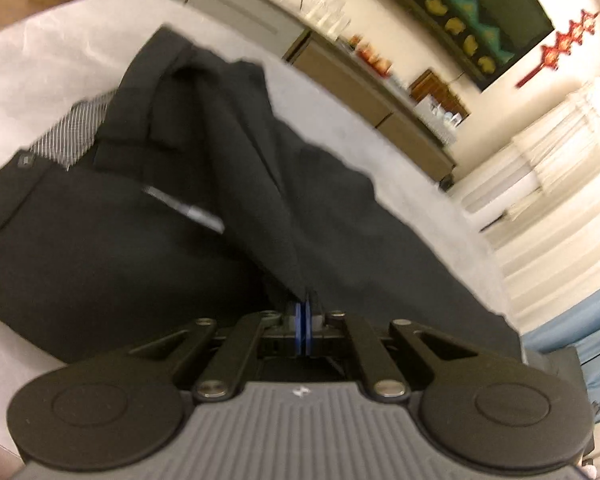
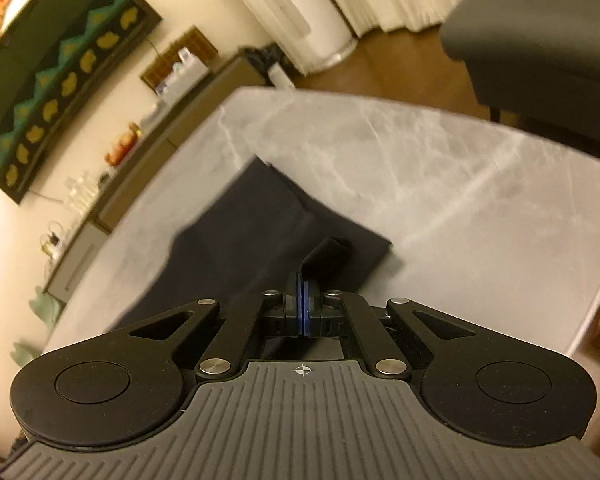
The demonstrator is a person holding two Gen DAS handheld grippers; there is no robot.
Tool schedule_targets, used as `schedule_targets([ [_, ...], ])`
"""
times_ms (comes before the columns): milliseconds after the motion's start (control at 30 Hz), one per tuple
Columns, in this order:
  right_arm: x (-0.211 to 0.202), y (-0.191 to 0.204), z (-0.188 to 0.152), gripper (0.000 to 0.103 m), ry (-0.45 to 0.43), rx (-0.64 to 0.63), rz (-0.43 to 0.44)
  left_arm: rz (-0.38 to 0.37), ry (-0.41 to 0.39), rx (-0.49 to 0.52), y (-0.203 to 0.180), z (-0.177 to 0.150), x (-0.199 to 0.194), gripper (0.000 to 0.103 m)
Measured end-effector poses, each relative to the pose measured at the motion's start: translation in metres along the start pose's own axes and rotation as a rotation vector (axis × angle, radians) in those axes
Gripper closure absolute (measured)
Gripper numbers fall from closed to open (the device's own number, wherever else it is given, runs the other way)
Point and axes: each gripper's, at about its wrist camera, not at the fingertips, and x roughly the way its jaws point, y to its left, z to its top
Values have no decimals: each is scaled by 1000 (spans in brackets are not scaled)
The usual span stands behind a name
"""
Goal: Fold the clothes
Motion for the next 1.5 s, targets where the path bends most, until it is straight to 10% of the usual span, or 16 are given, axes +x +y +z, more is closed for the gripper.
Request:
schedule_targets([
  [200, 6, 1, 6, 97, -6, -17, -146, 35, -60, -99, 19, -2, -15, 75],
  [300, -23, 12, 3, 59, -178, -40, -304, -24, -200, -230, 52, 4, -49, 49],
  [400, -53, 49, -7, 55, -376, -150, -344, -59, -293, -385, 96, 8, -68, 46],
  [567, -52, 169, -93, 48, -410, -606, -86, -53, -256, -449, 123, 30, -46, 46],
  [733, -48, 296, -236, 38, -248, -1070, 317, 47, -261, -246, 114, 79, -29, 41],
  [967, -76, 402, -403, 19, -120, -1522, 698, -36, -170, -45, 102, 108, 3, 39],
  [1033, -66, 416, -435, 22, -110, -1630, 697, -64, -131, 0, 97, 110, 11, 59],
  [1067, -58, 421, -447, 27, -100, -1679, 683, -74, -114, 21, 96, 110, 13, 102],
  [1200, -30, 437, -462, 101, -4, -1732, 581, -212, -181, 16, 93, 120, -21, 103],
  [1300, -30, 441, -437, 102, -4, -1606, 562, -380, -312, -58, 100, 131, -76, 103],
  [1367, -27, 436, -415, 102, 3, -1521, 538, -316, -376, -60, 110, 130, -99, 100],
  [1500, -17, 442, -408, 101, 9, -1492, 466, -186, -220, -97, 124, 119, -62, 71],
])
